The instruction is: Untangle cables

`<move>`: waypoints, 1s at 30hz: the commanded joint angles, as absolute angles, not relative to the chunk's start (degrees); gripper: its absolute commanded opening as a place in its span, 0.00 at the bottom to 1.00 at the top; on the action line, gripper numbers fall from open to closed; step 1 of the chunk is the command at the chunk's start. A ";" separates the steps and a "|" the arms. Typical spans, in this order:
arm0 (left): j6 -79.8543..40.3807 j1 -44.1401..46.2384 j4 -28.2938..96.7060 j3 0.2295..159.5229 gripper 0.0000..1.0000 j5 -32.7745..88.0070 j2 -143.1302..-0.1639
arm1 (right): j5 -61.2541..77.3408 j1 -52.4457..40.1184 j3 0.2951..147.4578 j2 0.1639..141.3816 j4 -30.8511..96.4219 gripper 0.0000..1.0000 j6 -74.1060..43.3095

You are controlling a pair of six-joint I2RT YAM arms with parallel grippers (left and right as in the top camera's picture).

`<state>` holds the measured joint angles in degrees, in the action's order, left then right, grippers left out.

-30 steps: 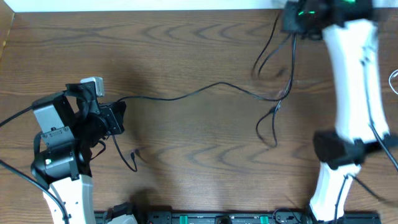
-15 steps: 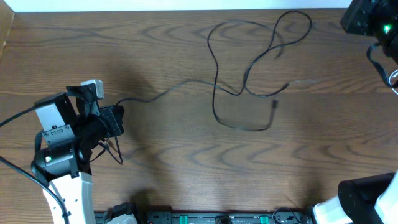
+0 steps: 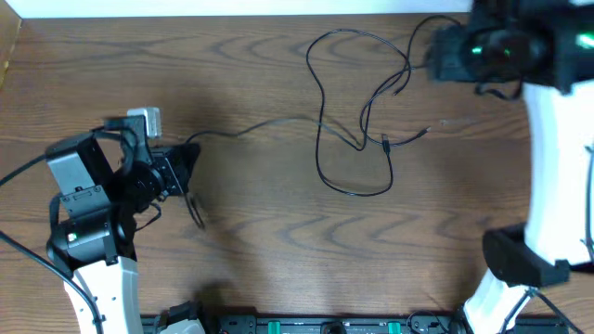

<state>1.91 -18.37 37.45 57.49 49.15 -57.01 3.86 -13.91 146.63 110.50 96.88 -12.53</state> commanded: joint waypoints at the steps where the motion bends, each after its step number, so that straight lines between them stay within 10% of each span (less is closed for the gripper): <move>1: 2.76 -18.57 33.45 57.39 0.08 67.16 -56.84 | 12.03 -16.97 143.02 112.77 97.30 0.79 -3.20; 10: 2.74 -18.57 27.97 57.39 0.09 64.90 -56.80 | 9.19 -22.28 133.95 116.44 94.17 0.99 5.48; 30: 2.76 -18.59 27.94 57.39 0.09 63.33 -56.82 | 8.14 -25.98 109.56 116.53 77.23 0.99 16.45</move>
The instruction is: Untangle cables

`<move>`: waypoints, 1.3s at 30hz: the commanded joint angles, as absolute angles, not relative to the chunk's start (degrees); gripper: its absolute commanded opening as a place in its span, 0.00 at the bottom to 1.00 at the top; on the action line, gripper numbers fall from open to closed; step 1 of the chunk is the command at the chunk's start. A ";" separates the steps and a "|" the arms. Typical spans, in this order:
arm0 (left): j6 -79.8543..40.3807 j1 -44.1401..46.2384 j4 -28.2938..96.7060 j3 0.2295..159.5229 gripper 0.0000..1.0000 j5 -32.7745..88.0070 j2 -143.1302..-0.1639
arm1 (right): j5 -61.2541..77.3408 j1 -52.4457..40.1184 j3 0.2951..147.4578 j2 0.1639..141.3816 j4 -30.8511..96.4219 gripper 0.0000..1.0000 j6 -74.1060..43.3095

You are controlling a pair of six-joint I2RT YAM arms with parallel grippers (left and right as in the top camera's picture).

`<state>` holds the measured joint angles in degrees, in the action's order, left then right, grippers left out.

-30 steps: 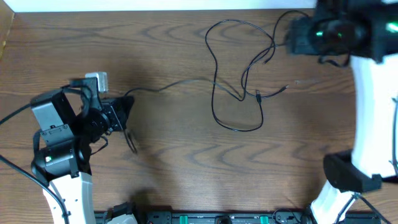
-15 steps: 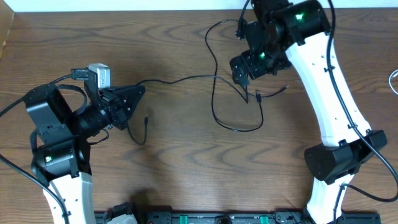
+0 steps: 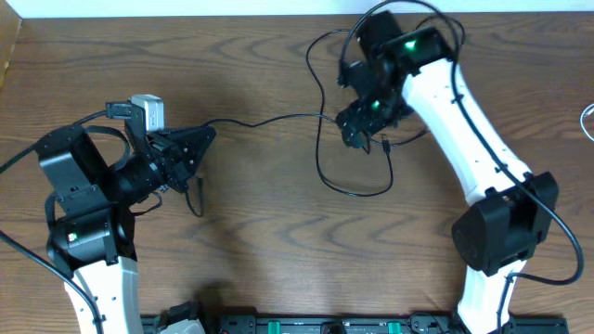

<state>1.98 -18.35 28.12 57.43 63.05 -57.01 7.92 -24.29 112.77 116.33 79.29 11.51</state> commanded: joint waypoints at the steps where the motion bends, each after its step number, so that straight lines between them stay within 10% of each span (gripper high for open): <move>1: 2.76 -18.59 27.94 57.39 0.09 63.33 -56.82 | 8.14 -26.41 108.44 116.53 76.09 0.99 17.06; 10: 2.72 -18.57 28.01 57.39 0.09 63.37 -56.80 | 8.12 -28.21 100.29 116.55 64.90 0.81 18.44; 13: 2.72 -18.57 28.16 57.39 0.09 63.37 -56.80 | 8.10 -28.21 99.26 116.55 62.06 0.46 18.24; 15: 2.72 -18.57 28.18 57.39 0.09 63.37 -56.80 | 7.79 -28.05 99.22 116.55 60.69 0.04 17.28; 16: 2.44 -18.57 28.21 57.39 0.09 63.37 -56.80 | 7.35 -27.97 99.26 116.55 60.10 0.01 16.25; 21: 1.89 -18.57 29.45 57.39 0.17 63.35 -56.82 | -4.54 -27.77 101.14 116.49 57.82 0.01 5.72; 27: 1.91 -18.57 33.74 57.32 0.52 59.11 -56.90 | -23.90 -26.04 112.46 114.28 62.78 0.01 -1.91; 39: 5.04 -18.57 41.82 56.29 0.54 48.75 -58.11 | -26.48 -10.13 131.39 107.46 67.40 0.01 -19.62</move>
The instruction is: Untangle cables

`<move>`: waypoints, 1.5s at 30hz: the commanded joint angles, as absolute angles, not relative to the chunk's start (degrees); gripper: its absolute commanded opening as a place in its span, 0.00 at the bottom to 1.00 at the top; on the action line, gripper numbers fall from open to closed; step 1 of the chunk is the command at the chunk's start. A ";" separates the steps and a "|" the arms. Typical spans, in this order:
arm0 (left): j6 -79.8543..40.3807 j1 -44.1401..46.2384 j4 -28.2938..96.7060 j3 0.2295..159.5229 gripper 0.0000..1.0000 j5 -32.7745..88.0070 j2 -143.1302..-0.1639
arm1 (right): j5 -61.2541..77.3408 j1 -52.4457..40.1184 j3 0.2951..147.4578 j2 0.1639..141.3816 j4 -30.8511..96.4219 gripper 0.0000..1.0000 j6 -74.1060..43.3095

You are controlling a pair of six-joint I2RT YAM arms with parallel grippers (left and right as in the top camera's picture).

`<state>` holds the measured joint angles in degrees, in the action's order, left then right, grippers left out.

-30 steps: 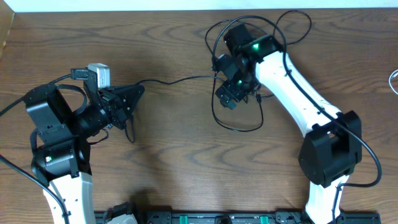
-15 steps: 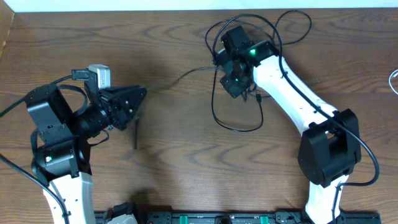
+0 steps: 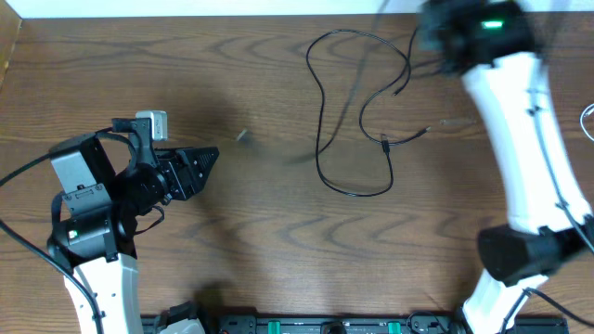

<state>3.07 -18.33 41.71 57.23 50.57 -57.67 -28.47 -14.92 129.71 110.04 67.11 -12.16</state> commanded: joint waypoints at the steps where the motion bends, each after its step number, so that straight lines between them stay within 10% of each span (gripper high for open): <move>1: 5.41 -18.57 41.89 56.14 0.54 48.77 -58.19 | -23.31 -8.25 131.41 107.00 67.37 0.01 -19.75; 14: 5.61 -16.67 41.95 55.61 0.52 48.77 -59.11 | 5.13 5.89 131.13 107.66 73.08 0.01 -19.55; 45: 3.86 11.64 22.65 55.61 0.31 31.27 -82.30 | 4.89 -11.29 122.87 114.50 79.02 0.01 -2.50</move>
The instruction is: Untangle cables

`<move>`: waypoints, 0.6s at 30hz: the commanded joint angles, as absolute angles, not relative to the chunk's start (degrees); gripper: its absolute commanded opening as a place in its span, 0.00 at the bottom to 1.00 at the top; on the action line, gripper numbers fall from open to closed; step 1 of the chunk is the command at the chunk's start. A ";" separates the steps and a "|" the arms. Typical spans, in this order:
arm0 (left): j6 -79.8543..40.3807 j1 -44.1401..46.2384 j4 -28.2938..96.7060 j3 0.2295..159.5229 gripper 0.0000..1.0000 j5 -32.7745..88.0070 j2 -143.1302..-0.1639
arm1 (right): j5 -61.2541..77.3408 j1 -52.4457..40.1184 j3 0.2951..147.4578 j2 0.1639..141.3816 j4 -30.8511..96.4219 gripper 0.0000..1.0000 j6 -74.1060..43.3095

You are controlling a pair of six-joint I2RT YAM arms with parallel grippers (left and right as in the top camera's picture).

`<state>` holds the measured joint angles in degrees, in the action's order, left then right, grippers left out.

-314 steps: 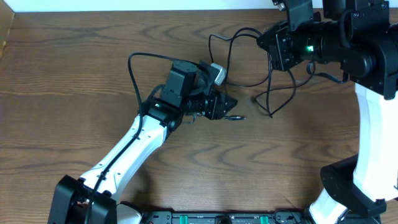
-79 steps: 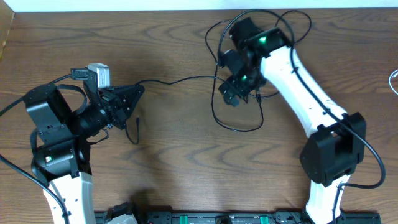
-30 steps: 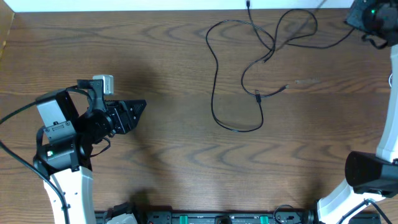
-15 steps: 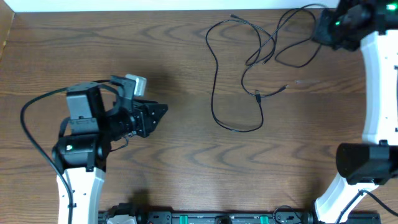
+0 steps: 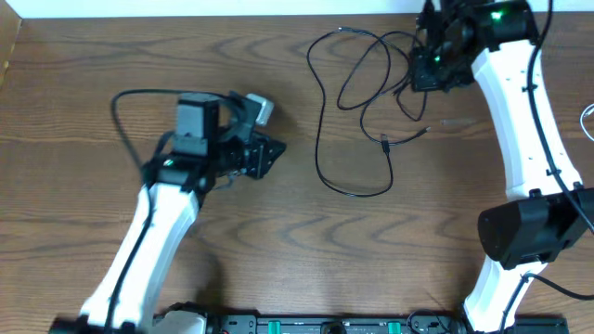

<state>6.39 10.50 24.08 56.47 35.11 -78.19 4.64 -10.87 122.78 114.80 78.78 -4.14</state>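
Note:
Two thin black cables lie at the back right of the table. One cable [image 5: 320, 139] runs in a long loop from the back down to a curve at the front. The other cable [image 5: 371, 65] crosses it near the back and leads to my right gripper [image 5: 430, 67], which is shut on it beside the tangle. A loose plug end [image 5: 385, 141] lies in the middle of the loops. My left gripper [image 5: 271, 154] is left of the long loop, apart from it, open with nothing between its fingers.
The wooden table [image 5: 278, 250] has a white wall along its back edge. A rack with green connectors [image 5: 316, 325] runs along the front edge. The right arm's white links [image 5: 520, 139] stretch over the right side.
My left arm has reached right, its gripper now close to the long loop. My right gripper has come down to the tangle's right side, and the second cable now lies bunched beside it.
At first my left gripper held one end of a cable stretched leftwards from the tangle. Then my right gripper was down on the tangle's middle. Later that cable had left the left gripper and the right arm was raised. Now the cable lies at the back right.

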 commanded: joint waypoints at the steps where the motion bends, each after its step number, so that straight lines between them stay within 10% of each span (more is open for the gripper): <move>1: 3.49 12.08 21.52 55.61 0.31 29.95 -84.47 | 4.86 -11.51 122.87 114.50 79.15 0.01 -2.50; 18: -5.30 18.28 -6.35 55.83 0.32 28.71 -102.30 | 3.79 -11.31 122.87 114.50 83.59 0.01 -4.43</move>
<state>-3.18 16.78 -3.33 55.77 29.61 -101.65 4.10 -11.33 122.78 114.80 83.31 -3.88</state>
